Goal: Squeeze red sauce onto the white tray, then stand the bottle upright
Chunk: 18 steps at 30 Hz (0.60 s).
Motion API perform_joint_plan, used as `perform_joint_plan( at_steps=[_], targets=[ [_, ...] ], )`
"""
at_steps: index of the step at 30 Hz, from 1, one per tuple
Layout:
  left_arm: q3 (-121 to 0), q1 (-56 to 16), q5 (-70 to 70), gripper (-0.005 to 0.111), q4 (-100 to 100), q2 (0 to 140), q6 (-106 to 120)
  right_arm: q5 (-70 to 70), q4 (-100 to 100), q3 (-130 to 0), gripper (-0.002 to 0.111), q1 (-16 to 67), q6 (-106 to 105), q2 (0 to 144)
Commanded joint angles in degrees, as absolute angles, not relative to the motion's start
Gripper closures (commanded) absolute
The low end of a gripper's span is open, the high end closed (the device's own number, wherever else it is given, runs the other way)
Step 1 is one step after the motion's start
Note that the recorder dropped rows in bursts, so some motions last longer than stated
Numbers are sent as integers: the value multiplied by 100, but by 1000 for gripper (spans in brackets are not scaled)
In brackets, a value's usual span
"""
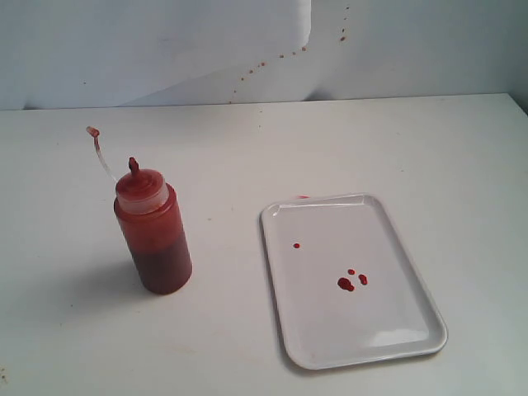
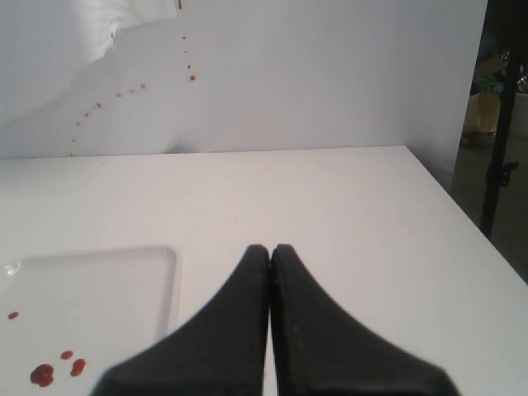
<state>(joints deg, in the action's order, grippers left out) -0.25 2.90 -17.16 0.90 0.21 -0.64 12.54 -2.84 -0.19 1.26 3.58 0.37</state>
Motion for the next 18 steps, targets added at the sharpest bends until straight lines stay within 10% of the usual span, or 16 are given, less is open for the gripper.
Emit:
perform_joint_plan(
  at_steps=[1, 18],
  targets=[
    [0, 307, -1683, 107, 74, 0, -125, 1757, -232, 0, 108, 96, 301, 0],
    [0, 307, -1683, 107, 74, 0, -125, 1910, -219, 0, 108, 96, 339, 0]
  ],
)
